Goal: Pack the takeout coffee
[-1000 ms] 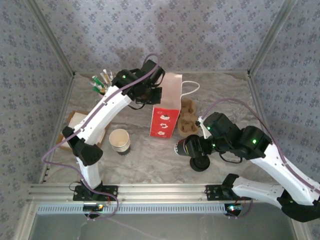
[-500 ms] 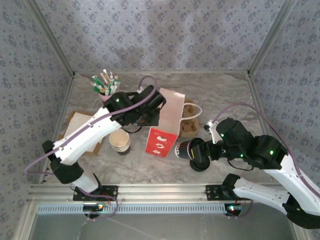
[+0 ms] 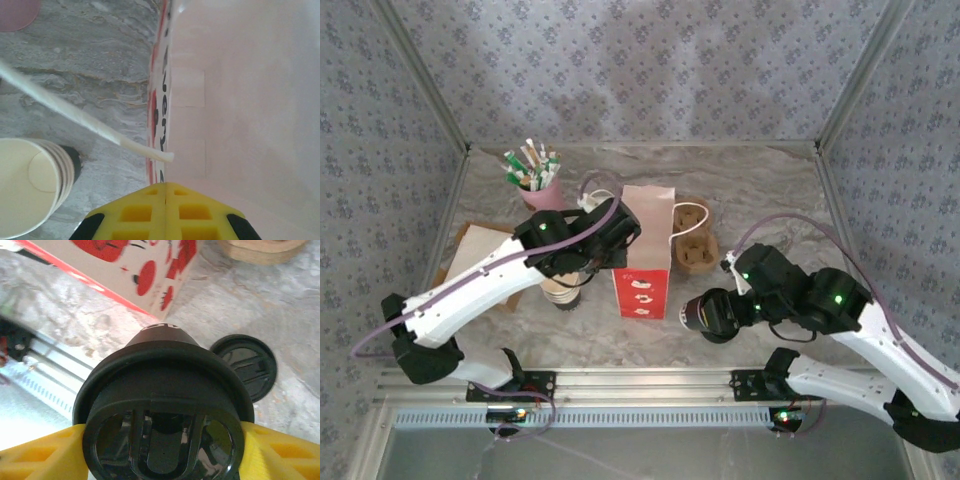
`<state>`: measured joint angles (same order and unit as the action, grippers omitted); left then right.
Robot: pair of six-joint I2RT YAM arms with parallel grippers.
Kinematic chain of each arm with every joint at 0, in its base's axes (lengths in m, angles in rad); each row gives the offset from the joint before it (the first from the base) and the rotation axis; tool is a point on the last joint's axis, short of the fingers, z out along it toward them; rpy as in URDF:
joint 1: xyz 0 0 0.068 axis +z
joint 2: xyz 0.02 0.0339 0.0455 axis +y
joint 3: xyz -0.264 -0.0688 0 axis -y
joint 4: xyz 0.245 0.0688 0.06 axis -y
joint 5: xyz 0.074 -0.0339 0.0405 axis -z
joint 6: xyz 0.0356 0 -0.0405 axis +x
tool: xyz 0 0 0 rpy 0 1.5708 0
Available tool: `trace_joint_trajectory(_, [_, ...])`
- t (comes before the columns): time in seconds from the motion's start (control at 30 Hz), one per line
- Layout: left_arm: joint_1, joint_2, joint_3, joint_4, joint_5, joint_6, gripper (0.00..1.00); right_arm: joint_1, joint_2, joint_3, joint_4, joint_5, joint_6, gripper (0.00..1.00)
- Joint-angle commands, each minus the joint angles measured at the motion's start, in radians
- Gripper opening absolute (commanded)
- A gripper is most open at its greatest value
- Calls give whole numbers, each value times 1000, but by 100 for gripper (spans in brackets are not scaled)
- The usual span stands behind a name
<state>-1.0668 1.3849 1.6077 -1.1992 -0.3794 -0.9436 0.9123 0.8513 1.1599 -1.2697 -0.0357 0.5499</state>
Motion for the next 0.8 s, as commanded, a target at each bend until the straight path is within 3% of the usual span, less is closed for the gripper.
trace_joint_trajectory(0.0, [2, -66, -24, 23, -43, -29, 0, -34, 32, 8, -61, 134, -2, 70])
trace_joint_trajectory(0.37, [5, -81, -45, 52, -27, -15, 0, -442, 112, -25, 79, 88, -97, 70])
trace_joint_trajectory(0.5, [7, -102, -70, 63, -27, -17, 13, -600, 149, -41, 119, 43, -130, 70])
trace_joint_trajectory(0.77, [16, -131, -96, 82, -17, -2, 28, -839, 268, -85, 195, 23, -141, 70])
